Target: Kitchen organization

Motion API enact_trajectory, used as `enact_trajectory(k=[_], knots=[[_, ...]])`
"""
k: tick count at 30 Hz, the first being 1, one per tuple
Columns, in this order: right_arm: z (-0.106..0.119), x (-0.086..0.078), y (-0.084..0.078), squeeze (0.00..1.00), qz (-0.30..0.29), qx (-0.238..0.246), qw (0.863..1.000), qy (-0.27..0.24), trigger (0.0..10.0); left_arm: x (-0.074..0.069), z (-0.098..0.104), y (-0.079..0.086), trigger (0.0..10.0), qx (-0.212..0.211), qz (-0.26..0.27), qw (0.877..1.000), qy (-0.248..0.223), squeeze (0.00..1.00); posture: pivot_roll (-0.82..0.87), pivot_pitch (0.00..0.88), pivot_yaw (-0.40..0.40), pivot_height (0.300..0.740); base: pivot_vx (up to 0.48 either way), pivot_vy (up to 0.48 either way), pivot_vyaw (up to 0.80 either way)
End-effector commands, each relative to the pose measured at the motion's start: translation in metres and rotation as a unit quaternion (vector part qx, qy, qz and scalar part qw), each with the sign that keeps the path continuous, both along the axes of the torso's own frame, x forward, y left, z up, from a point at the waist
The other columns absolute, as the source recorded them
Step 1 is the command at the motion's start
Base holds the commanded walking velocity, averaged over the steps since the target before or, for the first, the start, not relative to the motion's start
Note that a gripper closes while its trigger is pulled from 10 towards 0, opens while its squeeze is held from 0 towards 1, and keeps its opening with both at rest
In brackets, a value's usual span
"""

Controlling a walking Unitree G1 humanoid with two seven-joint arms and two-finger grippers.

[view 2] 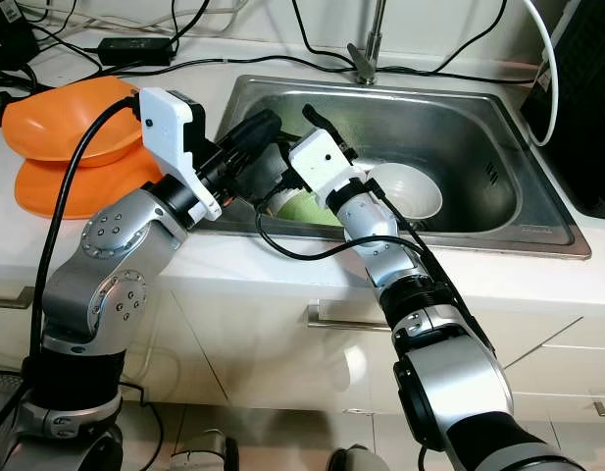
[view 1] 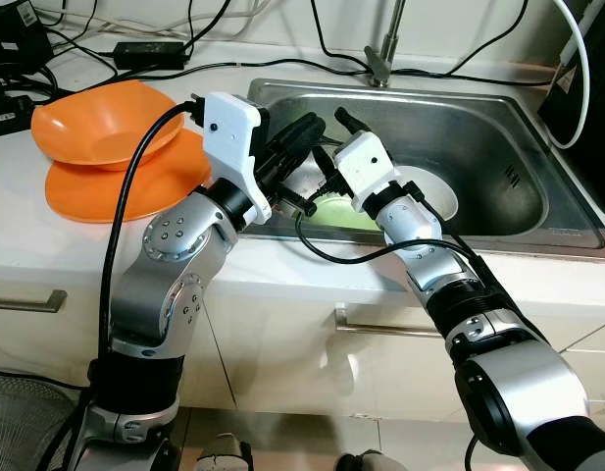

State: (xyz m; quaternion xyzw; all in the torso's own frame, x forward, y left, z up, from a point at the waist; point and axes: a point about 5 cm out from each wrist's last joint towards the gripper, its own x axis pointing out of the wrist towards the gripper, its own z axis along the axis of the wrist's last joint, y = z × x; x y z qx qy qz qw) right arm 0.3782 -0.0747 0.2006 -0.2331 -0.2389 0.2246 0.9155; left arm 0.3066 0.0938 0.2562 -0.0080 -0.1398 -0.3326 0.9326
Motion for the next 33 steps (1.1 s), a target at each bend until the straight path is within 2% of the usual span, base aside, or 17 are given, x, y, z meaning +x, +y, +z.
enact_trajectory(k=[1, 24, 25, 33], knots=[[-0.0032, -0.0001, -0.001, 0.0, -0.002, -0.001, 1.0, 0.007, 0.0, -0.0026, 0.0059, -0.0036, 10.0, 0.008, -0.005, 1.0, -0.016, 0.0, 0.08, 0.072, -0.013, 0.718, 0.0, 0.0, 0.0], [-0.0056, -0.0006, 0.0005, 0.0, 0.005, -0.005, 1.0, 0.014, 0.0, -0.0015, 0.0094, -0.0027, 10.0, 0.005, 0.0, 1.0, -0.019, 0.0, 0.08, 0.072, -0.01, 0.718, 0.0, 0.0, 0.0], [-0.0053, -0.0006, 0.0005, 0.0, 0.005, -0.004, 1.0, 0.013, 0.0, -0.0006, 0.0095, -0.0021, 10.0, 0.002, 0.003, 1.0, -0.019, 1.0, 0.08, 0.072, -0.01, 0.718, 0.0, 0.0, 0.0], [-0.0047, -0.0003, 0.0003, 0.0, 0.003, 0.0, 1.0, 0.014, 0.0, 0.0017, 0.0099, 0.0003, 10.0, -0.008, 0.014, 1.0, -0.019, 1.0, 0.08, 0.072, -0.011, 0.718, 0.0, 0.0, 0.0]])
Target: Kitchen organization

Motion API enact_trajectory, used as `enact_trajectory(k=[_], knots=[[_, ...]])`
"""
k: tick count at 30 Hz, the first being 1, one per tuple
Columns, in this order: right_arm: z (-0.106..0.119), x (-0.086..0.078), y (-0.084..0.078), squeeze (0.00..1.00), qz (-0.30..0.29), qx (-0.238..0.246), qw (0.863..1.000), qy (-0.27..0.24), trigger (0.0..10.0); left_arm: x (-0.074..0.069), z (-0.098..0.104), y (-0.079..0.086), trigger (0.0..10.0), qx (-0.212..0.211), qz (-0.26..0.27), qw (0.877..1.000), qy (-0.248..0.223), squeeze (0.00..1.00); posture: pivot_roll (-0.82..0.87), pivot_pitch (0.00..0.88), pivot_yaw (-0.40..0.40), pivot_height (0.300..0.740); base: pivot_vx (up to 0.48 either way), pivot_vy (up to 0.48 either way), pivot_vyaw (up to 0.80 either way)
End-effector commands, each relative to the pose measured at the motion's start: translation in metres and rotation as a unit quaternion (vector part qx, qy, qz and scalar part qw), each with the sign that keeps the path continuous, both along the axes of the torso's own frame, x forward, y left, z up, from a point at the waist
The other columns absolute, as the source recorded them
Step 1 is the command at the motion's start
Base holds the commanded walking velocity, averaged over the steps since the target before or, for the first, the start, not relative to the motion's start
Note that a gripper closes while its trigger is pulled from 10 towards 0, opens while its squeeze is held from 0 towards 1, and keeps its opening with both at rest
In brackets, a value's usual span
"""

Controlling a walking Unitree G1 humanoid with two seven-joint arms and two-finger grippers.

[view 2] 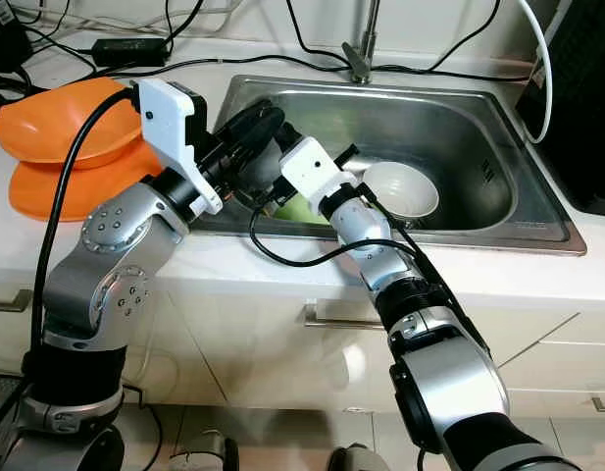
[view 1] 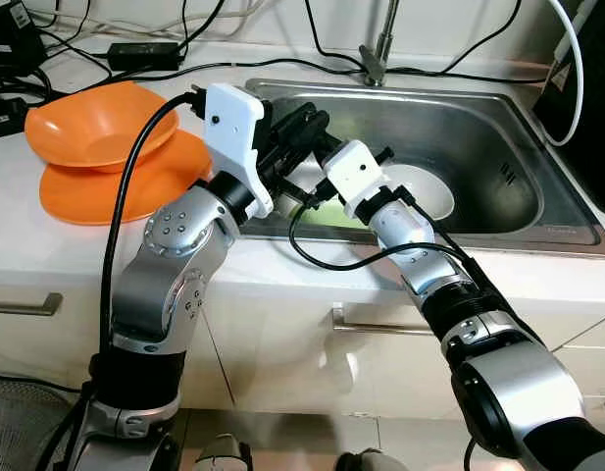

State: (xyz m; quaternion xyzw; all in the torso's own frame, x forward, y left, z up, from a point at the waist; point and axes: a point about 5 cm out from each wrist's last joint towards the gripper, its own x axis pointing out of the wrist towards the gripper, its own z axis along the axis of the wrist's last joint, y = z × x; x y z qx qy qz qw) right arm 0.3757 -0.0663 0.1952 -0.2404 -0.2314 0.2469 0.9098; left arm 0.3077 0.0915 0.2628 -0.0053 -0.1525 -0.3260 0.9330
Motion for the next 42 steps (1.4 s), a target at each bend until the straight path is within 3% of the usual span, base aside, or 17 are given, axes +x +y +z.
enact_trajectory(k=[1, 21, 22, 29, 34, 35, 36, 37, 41, 42], knots=[[0.001, 0.002, -0.008, 0.0, -0.015, 0.015, 1.0, 0.005, 0.0, 0.001, 0.003, 0.003, 10.0, -0.006, 0.007, 1.0, -0.007, 1.0, 0.08, 0.072, -0.011, 0.718, 0.0, 0.0, 0.0], [0.007, 0.01, -0.015, 0.0, -0.047, 0.03, 0.998, 0.018, 0.0, 0.0, 0.006, 0.009, 10.0, -0.016, 0.033, 0.999, -0.018, 0.98, 0.09, 0.06, -0.021, 0.718, 0.0, 0.0, 0.0], [0.009, 0.012, -0.016, 0.0, -0.054, 0.029, 0.998, 0.02, 0.0, 0.0, 0.006, 0.011, 10.0, -0.016, 0.037, 0.999, -0.017, 0.0, 0.09, 0.06, -0.021, 0.718, 0.0, 0.0, 0.0], [0.026, 0.021, -0.024, 0.0, -0.083, 0.043, 0.995, 0.018, 0.0, 0.001, 0.0, 0.016, 10.0, -0.013, 0.052, 0.999, -0.006, 0.0, 0.09, 0.064, -0.03, 0.718, 0.0, 0.0, 0.0], [0.03, 0.03, -0.031, 0.0, -0.122, 0.071, 0.988, 0.054, 0.0, -0.001, -0.005, 0.018, 10.0, -0.003, 0.056, 0.998, 0.005, 0.0, 0.1, 0.068, -0.032, 0.718, 0.0, 0.0, 0.0], [0.031, 0.035, -0.037, 0.0, -0.147, 0.089, 0.981, 0.085, 10.0, -0.001, -0.014, 0.019, 10.0, 0.024, 0.059, 0.998, 0.022, 0.0, 0.1, 0.07, -0.034, 0.718, 0.0, 0.0, 0.0], [0.031, 0.035, -0.037, 0.0, -0.147, 0.089, 0.981, 0.085, 10.0, -0.001, -0.014, 0.019, 10.0, 0.024, 0.059, 0.998, 0.022, 0.0, 0.1, 0.07, -0.034, 0.718, 0.0, 0.0, 0.0], [0.034, 0.04, -0.043, 0.0, -0.169, 0.114, 0.972, 0.118, 10.0, -0.002, -0.025, 0.02, 10.0, 0.052, 0.058, 0.996, 0.046, 0.0, 0.1, 0.072, -0.034, 0.718, 0.0, 0.0, 0.0], [0.036, 0.042, -0.045, 0.0, -0.173, 0.13, 0.966, 0.14, 10.0, -0.004, -0.03, 0.021, 10.0, 0.063, 0.058, 0.995, 0.058, 0.0, 0.1, 0.072, -0.034, 0.718, 0.0, 0.0, 0.0], [0.034, 0.044, -0.047, 0.0, -0.173, 0.15, 0.957, 0.18, 10.0, -0.004, -0.038, 0.024, 10.0, 0.078, 0.064, 0.992, 0.072, 0.0, 0.1, 0.074, -0.036, 0.718, 0.0, 0.0, 0.0]])
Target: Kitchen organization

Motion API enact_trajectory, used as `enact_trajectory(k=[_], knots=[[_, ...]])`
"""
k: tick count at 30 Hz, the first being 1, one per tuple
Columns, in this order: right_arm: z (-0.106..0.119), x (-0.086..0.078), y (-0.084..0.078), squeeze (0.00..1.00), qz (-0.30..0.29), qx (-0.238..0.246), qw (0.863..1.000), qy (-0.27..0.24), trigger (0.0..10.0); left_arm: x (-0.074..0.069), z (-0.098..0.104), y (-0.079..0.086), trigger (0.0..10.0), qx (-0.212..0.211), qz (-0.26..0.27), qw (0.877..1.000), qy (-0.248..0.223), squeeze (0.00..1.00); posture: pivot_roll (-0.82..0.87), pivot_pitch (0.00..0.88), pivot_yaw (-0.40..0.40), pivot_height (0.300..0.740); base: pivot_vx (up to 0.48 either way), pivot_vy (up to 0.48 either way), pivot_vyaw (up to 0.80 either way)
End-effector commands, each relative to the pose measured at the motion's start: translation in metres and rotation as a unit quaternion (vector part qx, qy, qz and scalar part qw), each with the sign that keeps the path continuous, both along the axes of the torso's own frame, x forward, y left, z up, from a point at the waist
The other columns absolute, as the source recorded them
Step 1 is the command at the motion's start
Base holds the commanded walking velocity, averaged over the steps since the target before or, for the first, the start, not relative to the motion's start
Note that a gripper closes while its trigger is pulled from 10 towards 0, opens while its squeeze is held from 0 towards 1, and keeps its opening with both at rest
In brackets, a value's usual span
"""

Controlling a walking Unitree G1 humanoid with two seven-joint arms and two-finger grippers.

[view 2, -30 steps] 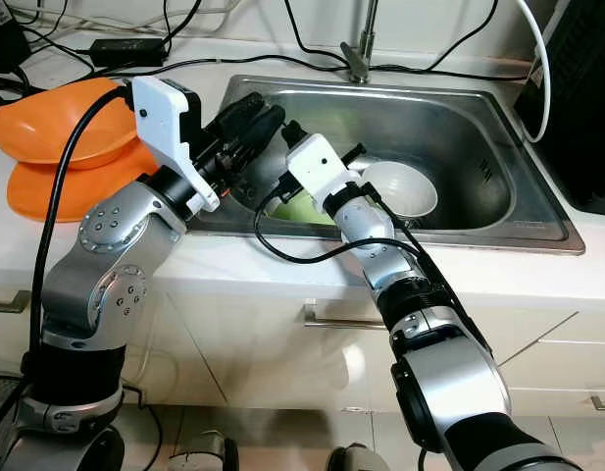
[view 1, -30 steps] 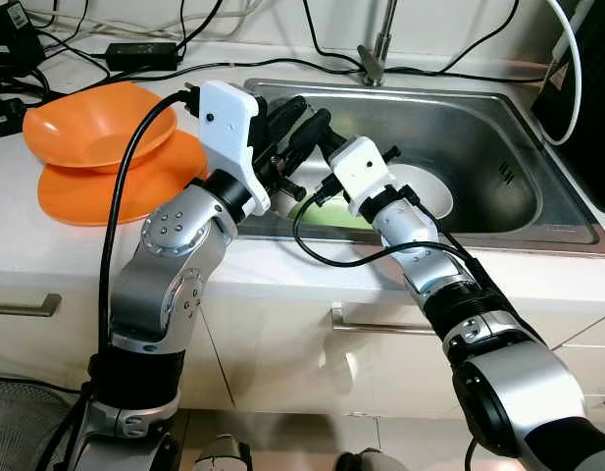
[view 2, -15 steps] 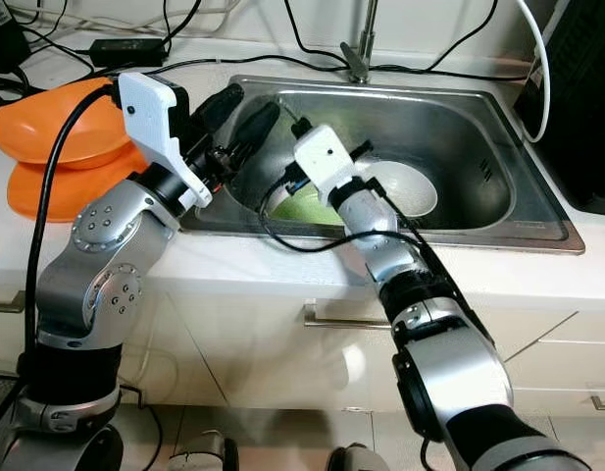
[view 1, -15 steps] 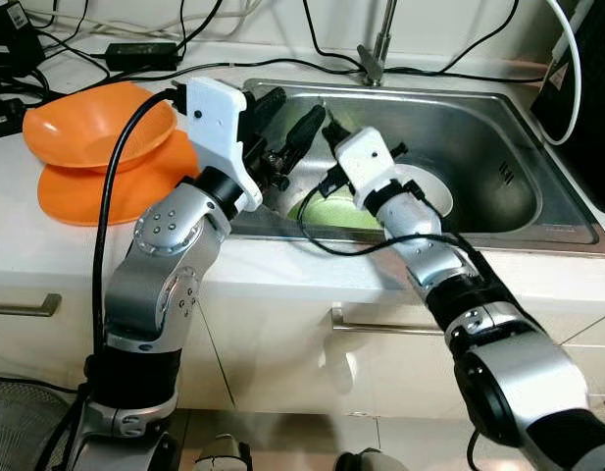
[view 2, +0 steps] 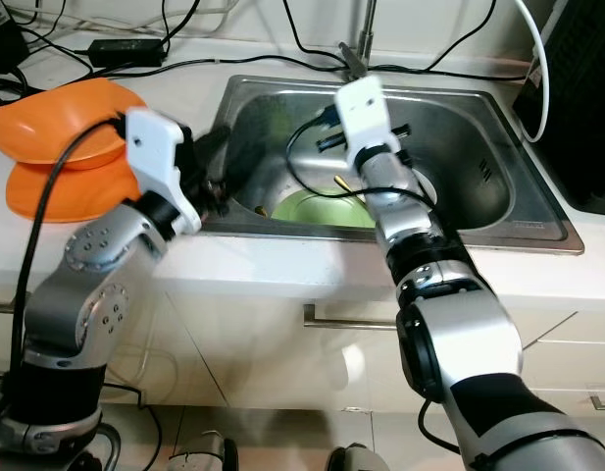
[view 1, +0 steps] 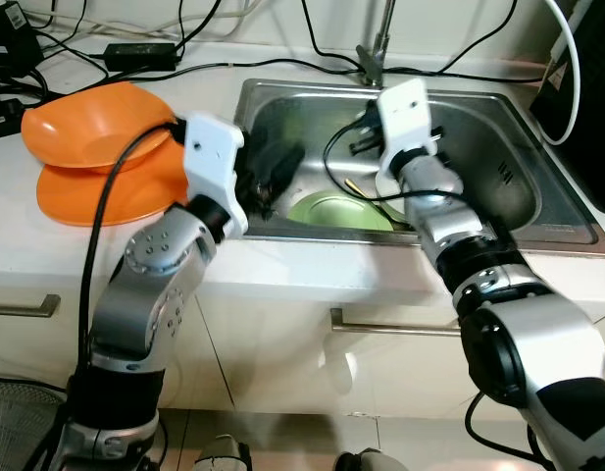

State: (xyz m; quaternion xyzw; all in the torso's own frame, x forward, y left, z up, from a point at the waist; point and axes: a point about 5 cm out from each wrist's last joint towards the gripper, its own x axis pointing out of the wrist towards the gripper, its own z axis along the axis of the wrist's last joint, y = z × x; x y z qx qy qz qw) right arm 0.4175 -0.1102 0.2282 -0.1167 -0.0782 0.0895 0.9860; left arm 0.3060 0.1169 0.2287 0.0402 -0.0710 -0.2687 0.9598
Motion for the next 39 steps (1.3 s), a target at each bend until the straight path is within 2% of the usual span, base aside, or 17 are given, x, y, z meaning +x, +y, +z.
enact_trajectory(k=[1, 6, 8, 15, 24, 39], knots=[[-0.001, 0.003, -0.004, 0.0, -0.003, 0.041, 0.998, 0.047, 10.0, -0.003, -0.008, -0.002, 10.0, 0.026, -0.006, 0.999, 0.018, 0.0, 0.1, 0.074, -0.038, 0.718, 0.0, 0.0, 0.0], [-0.01, 0.003, -0.006, 0.0, -0.007, 0.064, 0.994, 0.09, 10.0, -0.006, -0.016, -0.004, 10.0, 0.044, -0.017, 0.998, 0.04, 0.0, 0.1, 0.075, -0.041, 0.718, 0.0, 0.0, 0.0], [-0.019, 0.002, -0.004, 0.0, -0.003, 0.073, 0.99, 0.122, 10.0, -0.009, -0.021, -0.007, 10.0, 0.059, -0.029, 0.996, 0.053, 0.0, 0.1, 0.076, -0.041, 0.718, 0.0, 0.0, 0.0], [-0.042, -0.003, 0.0, 0.0, 0.002, 0.095, 0.978, 0.188, 10.0, -0.016, -0.035, -0.008, 10.0, 0.096, -0.051, 0.99, 0.088, 0.0, 0.12, 0.083, -0.048, 0.718, 0.0, 0.0, 0.0], [-0.053, -0.006, 0.002, 0.0, 0.0, 0.096, 0.973, 0.211, 10.0, -0.02, -0.043, -0.005, 10.0, 0.108, -0.05, 0.986, 0.12, 0.0, 0.12, 0.092, -0.049, 0.718, 0.0, 0.0, 0.0], [-0.067, -0.01, 0.003, 0.0, -0.001, 0.092, 0.968, 0.235, 10.0, -0.02, -0.043, -0.004, 10.0, 0.111, -0.045, 0.985, 0.126, 0.0, 0.13, 0.089, -0.053, 0.718, 0.0, 0.0, 0.0]])
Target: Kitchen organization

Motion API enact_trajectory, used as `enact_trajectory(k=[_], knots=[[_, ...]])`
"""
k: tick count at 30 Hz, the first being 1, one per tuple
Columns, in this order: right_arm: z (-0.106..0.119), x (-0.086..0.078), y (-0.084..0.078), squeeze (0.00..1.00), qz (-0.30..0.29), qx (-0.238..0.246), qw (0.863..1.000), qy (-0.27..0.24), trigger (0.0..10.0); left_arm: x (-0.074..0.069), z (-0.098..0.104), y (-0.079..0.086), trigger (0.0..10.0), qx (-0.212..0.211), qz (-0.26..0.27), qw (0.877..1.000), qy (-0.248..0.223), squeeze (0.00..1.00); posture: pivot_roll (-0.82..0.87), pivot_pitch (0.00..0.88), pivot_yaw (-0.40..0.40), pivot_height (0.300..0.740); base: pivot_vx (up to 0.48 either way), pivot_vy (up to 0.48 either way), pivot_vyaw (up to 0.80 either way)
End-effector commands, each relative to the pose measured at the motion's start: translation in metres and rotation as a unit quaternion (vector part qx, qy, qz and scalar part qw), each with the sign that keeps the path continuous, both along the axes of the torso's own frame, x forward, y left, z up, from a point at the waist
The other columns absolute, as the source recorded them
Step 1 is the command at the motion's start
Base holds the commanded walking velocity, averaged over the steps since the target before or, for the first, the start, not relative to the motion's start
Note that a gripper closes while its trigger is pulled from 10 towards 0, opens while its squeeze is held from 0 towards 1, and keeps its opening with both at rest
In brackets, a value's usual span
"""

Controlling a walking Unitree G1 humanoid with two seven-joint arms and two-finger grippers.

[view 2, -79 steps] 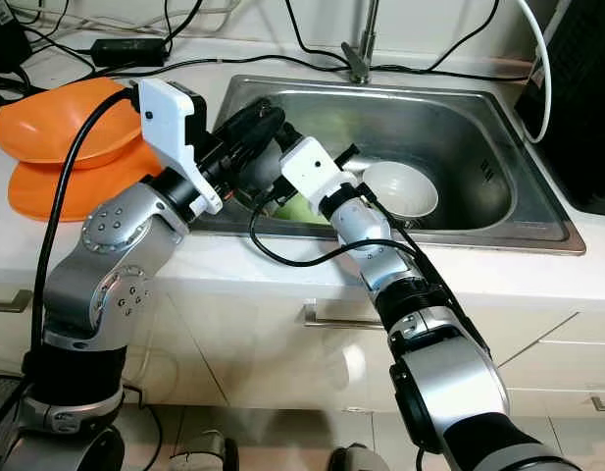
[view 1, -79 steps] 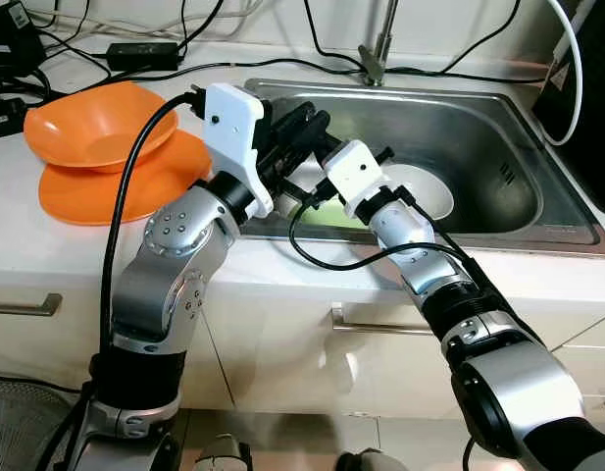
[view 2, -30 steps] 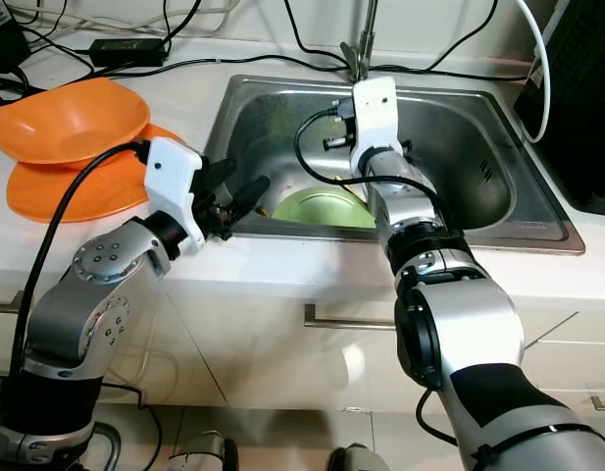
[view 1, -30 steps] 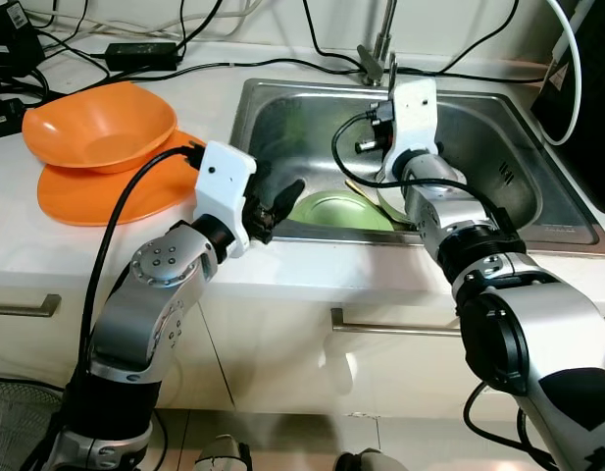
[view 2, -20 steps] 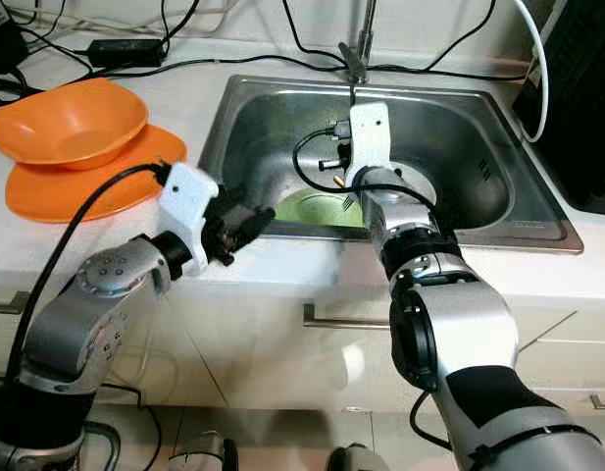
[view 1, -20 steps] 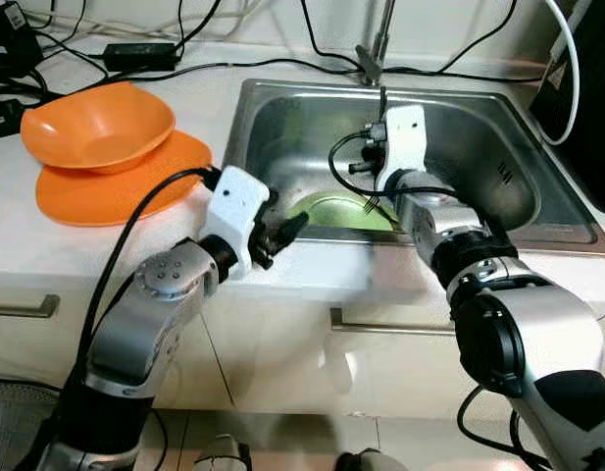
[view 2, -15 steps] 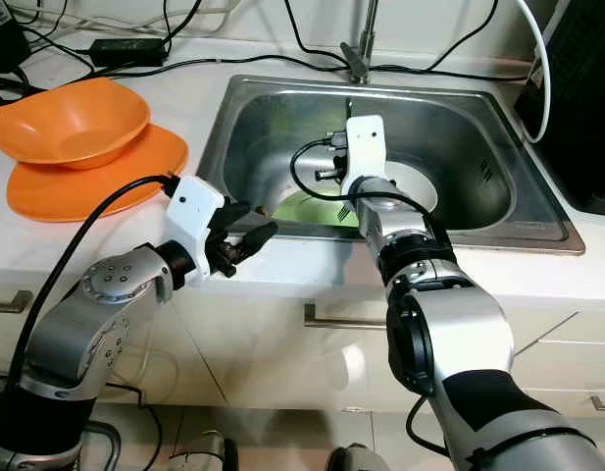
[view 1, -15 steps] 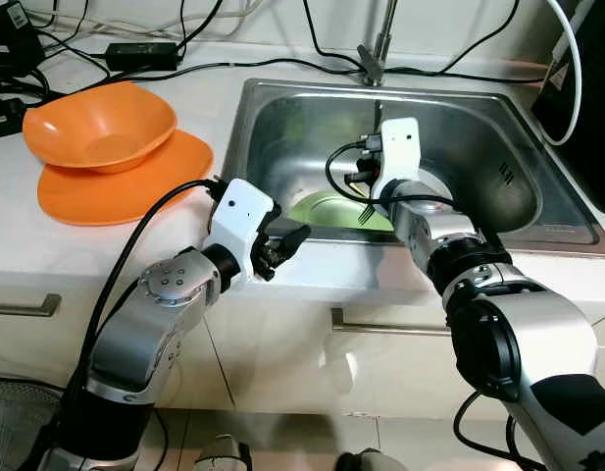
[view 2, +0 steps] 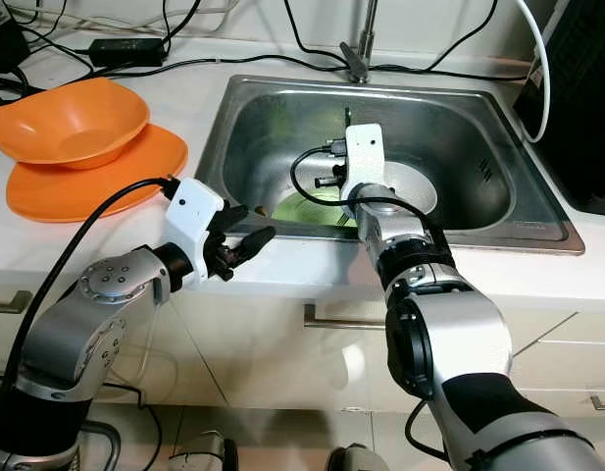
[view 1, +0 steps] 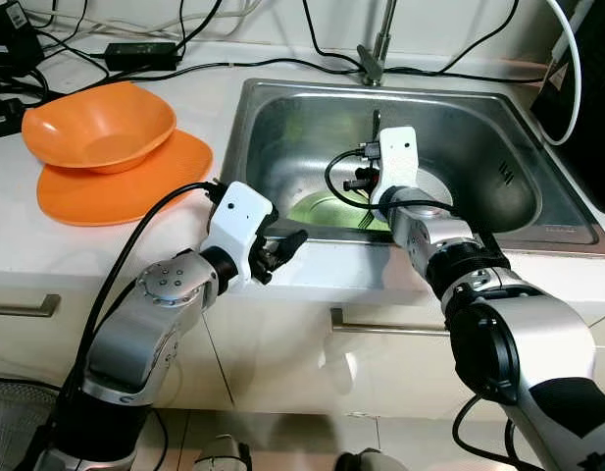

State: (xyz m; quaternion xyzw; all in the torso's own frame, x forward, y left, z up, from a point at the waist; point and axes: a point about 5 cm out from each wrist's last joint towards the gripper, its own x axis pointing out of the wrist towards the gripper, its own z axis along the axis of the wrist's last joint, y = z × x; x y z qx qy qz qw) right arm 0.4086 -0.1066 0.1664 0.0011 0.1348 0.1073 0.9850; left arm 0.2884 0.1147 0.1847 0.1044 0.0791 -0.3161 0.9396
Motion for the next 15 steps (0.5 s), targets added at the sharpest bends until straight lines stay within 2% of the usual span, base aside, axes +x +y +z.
enact_trajectory(k=[1, 4, 5, 6, 15], knots=[[-0.0062, -0.0019, -0.0009, 0.0, -0.002, -0.005, 1.0, 0.015, 10.0, -0.0023, 0.001, -0.0022, 10.0, 0.004, -0.005, 1.0, -0.001, 0.0, 0.13, 0.087, -0.054, 0.718, 0.0, 0.0, 0.0], [-0.008, -0.0026, -0.0004, 0.05, 0.0, -0.004, 1.0, 0.018, 10.0, -0.0028, 0.0017, -0.0021, 10.0, 0.004, -0.005, 1.0, -0.002, 0.0, 0.13, 0.086, -0.054, 0.718, 0.0, 0.0, 0.0], [-0.0081, -0.0027, -0.0002, 0.44, 0.0, -0.003, 1.0, 0.019, 10.0, -0.0028, 0.0016, -0.0021, 10.0, 0.004, -0.005, 1.0, -0.001, 0.0, 0.13, 0.086, -0.054, 0.718, 0.0, 0.0, 0.0], [-0.0083, -0.0027, 0.0, 1.0, 0.001, -0.004, 1.0, 0.019, 10.0, -0.0028, 0.0016, -0.002, 10.0, 0.004, -0.005, 1.0, -0.001, 0.0, 0.13, 0.086, -0.054, 0.718, 0.0, 0.0, 0.0], [-0.0097, -0.0037, 0.0035, 1.0, 0.011, -0.003, 1.0, 0.019, 10.0, -0.0028, 0.0022, -0.002, 10.0, 0.004, -0.004, 1.0, -0.001, 0.0, 0.14, 0.085, -0.054, 0.718, 0.0, 0.0, 0.0]])
